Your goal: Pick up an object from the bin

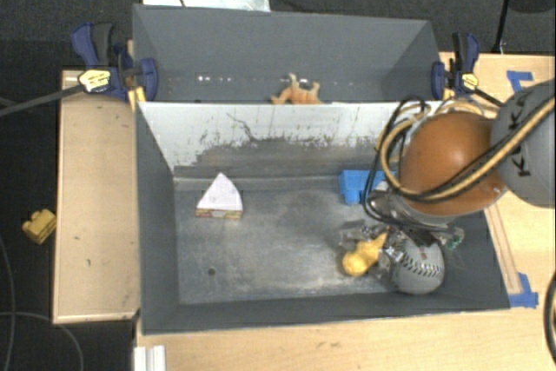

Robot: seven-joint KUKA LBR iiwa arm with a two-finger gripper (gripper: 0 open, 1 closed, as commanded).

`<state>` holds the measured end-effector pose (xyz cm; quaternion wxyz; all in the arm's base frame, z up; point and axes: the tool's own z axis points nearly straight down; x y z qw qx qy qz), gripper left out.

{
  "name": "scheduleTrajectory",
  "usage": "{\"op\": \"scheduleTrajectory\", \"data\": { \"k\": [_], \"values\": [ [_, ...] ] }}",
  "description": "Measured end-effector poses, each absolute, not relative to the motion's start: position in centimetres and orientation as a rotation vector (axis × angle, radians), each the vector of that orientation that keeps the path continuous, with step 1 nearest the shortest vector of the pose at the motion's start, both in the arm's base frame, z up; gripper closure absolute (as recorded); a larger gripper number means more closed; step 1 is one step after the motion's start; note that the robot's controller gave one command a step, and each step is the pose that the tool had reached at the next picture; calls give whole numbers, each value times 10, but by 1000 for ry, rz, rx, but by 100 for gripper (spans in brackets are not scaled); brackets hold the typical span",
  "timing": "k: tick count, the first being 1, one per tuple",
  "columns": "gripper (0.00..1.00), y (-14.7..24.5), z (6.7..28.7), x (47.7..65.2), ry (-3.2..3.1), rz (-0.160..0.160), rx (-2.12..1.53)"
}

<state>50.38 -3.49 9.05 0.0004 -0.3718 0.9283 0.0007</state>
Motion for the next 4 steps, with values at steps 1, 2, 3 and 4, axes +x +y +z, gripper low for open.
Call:
{"op": "scheduleTrajectory", "data": {
  "k": [1,2,3,4],
  "values": [
    [100,-45,77,510,2926,4,-1138],
    [100,-41,75,514,2939,1,-1113],
    [100,-39,76,512,2941,-2,-1102],
    [100,-39,76,512,2942,-2,-1101]
  ]
}}
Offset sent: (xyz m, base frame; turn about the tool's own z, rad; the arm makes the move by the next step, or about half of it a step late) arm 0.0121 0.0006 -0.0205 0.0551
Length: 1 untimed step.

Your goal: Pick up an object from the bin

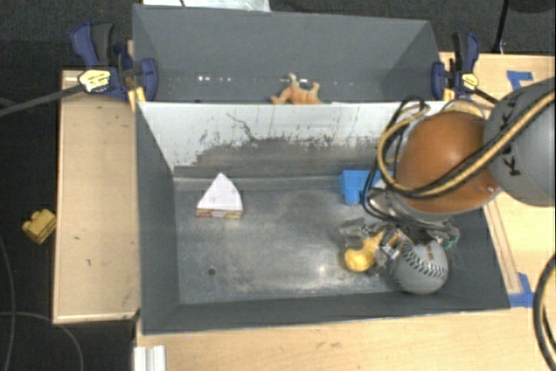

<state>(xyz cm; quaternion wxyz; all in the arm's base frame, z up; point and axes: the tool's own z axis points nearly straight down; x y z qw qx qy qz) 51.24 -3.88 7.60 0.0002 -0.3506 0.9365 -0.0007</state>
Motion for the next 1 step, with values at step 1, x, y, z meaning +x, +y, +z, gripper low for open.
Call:
{"op": "scheduleTrajectory", "data": {
  "k": [1],
  "values": [
    [100,-39,115,517,2947,7,-1104]
  ]
}}
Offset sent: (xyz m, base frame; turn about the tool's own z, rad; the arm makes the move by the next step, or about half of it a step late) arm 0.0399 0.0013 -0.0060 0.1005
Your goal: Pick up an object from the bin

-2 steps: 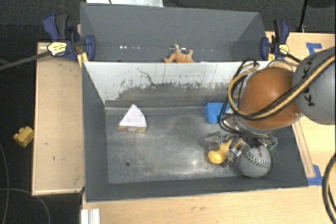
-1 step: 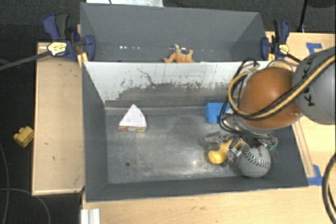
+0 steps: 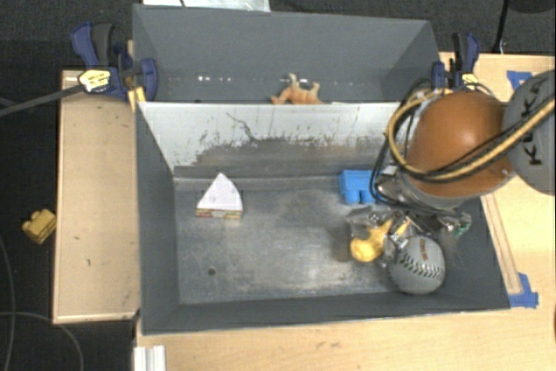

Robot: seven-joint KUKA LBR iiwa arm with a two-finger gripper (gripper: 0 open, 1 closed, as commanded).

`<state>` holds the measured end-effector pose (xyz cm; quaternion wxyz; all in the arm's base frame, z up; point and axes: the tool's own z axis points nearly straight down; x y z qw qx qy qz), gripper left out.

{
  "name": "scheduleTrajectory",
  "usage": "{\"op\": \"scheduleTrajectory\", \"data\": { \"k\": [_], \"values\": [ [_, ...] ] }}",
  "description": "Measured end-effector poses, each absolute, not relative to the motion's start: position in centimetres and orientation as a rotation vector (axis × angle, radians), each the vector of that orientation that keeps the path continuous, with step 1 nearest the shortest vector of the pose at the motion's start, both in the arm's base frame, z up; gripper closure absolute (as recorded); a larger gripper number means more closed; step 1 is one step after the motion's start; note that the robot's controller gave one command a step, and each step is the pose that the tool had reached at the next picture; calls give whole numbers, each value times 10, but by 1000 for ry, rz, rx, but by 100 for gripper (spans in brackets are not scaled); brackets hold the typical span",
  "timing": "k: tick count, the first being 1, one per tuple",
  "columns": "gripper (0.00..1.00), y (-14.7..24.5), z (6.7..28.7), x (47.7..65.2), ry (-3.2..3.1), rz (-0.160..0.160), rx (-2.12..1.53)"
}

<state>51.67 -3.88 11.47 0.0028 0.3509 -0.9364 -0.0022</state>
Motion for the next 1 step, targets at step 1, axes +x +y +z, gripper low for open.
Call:
{"op": "scheduleTrajectory", "data": {
  "k": [1],
  "values": [
    [100,-39,134,535,-2972,8,1056]
  ]
}}
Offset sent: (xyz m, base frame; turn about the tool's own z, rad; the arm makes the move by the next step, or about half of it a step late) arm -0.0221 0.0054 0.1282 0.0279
